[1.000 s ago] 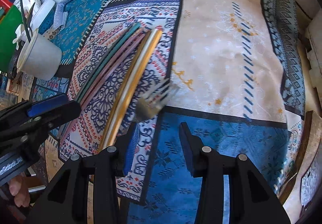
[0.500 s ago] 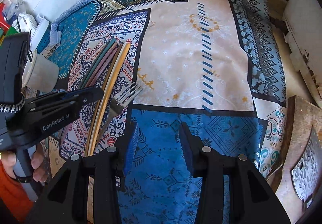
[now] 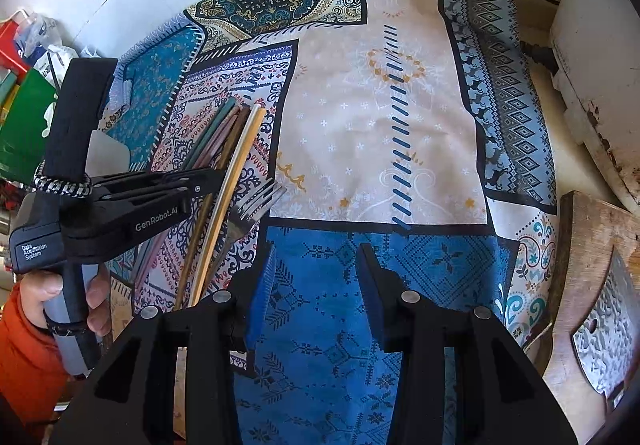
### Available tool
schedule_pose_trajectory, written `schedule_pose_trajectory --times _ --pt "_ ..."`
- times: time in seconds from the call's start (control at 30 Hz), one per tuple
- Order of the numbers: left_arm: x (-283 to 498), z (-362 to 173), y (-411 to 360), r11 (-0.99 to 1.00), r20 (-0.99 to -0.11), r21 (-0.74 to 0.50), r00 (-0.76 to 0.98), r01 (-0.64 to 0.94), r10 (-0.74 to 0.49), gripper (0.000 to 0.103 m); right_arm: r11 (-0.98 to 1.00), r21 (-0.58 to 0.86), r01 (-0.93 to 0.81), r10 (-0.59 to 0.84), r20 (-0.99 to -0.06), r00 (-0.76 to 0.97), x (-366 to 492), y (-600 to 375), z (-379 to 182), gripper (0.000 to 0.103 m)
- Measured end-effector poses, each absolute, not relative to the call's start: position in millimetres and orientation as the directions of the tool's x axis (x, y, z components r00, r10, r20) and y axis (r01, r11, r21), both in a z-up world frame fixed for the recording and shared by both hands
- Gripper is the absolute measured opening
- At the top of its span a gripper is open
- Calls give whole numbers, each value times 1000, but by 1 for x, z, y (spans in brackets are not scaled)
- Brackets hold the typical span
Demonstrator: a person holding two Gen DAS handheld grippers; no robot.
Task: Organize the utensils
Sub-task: 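Move both tools back over the utensil pile, then grasp a brown chopstick with the left tool while the right tool grasps a yellow chopstick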
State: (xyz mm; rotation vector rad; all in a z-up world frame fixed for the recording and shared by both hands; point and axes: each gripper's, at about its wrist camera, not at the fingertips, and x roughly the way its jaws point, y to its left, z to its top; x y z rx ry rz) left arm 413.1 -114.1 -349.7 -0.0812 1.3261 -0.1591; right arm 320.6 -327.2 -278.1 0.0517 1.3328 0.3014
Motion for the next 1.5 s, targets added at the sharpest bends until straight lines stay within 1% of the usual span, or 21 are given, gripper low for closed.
schedule_pose_trajectory --times 0.2,0.5,0.63,0.77,0.9,0.93,1.03,1.23,1.33,1.37,1.4,1.5 --pt "415 -349 -117 983 -957 -156 234 93 -174 5 960 213 -182 251 -944 213 323 -319 -273 38" --pt "374 -315 -81 976 -920 -212 327 51 -217 5 952 211 -222 260 -940 221 345 -283 -277 38" --pt "351 -299 -68 974 -896 -222 388 35 -218 5 949 222 -225 264 -948 178 363 -262 -293 38" --pt "330 -282 -52 973 -869 -230 449 9 -210 5 947 241 -214 271 -955 124 377 -248 -308 34" --pt "318 -270 -38 972 -845 -234 496 -12 -197 5 955 208 -210 230 -969 87 384 -238 -322 34" --pt "314 -268 -34 970 -840 -241 504 -15 -201 5 956 207 -210 228 -970 79 385 -237 -324 33" --pt "306 -262 -25 968 -828 -250 523 -21 -203 5 959 181 -219 199 -978 66 385 -231 -330 25" --pt "298 -250 -12 968 -815 -249 544 -15 -201 5 967 150 -208 168 -983 72 387 -223 -334 23" --pt "297 -246 -7 968 -812 -250 547 -11 -203 5 969 125 -214 145 -986 79 391 -213 -336 20" --pt "296 -245 -6 968 -811 -250 548 -11 -203 5 969 112 -219 133 -988 84 393 -209 -337 17" --pt "296 -245 -5 968 -810 -251 550 -11 -204 5 970 97 -223 120 -989 91 395 -206 -338 12" --pt "294 -242 -1 968 -806 -252 555 -7 -206 5 975 87 -205 113 -986 123 397 -201 -341 9"
